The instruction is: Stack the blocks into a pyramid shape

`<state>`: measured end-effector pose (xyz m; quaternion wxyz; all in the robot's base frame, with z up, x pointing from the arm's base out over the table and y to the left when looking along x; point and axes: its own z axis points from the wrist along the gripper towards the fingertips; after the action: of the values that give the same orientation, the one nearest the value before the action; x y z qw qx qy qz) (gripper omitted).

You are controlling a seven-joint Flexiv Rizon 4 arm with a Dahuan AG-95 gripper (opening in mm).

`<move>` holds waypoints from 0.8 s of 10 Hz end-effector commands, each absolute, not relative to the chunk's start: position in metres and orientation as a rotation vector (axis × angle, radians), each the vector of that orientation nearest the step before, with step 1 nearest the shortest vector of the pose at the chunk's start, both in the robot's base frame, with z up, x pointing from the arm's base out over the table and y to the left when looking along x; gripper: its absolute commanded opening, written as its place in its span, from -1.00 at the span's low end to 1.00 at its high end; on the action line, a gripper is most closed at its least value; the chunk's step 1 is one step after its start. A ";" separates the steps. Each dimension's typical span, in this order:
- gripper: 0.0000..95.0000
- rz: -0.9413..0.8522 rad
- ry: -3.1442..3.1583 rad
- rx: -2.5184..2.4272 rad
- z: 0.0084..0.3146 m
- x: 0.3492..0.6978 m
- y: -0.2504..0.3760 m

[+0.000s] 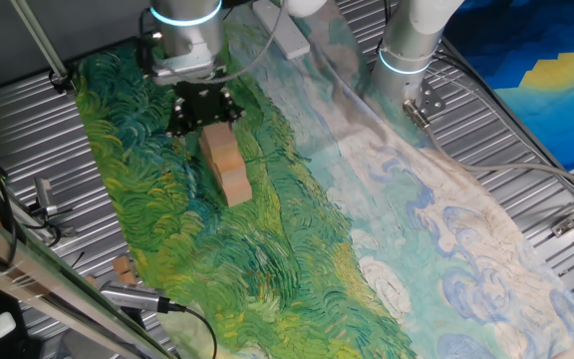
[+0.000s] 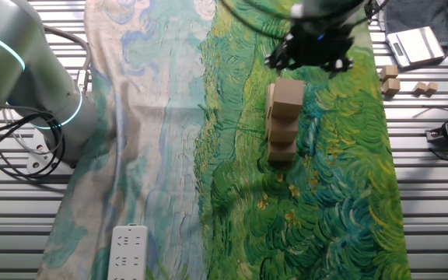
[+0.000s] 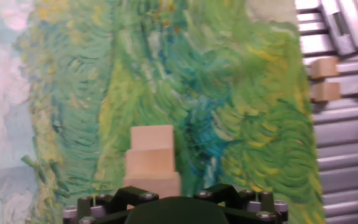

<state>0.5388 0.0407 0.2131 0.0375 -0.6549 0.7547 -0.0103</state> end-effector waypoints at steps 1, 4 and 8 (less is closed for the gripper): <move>-1.00 -0.060 2.351 -1.984 0.213 0.554 0.047; -1.00 -0.098 2.355 -1.994 0.199 0.584 0.060; -1.00 -0.107 2.348 -2.003 0.173 0.623 0.061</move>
<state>0.6239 0.0607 0.1720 0.0271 -0.6485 0.7600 -0.0346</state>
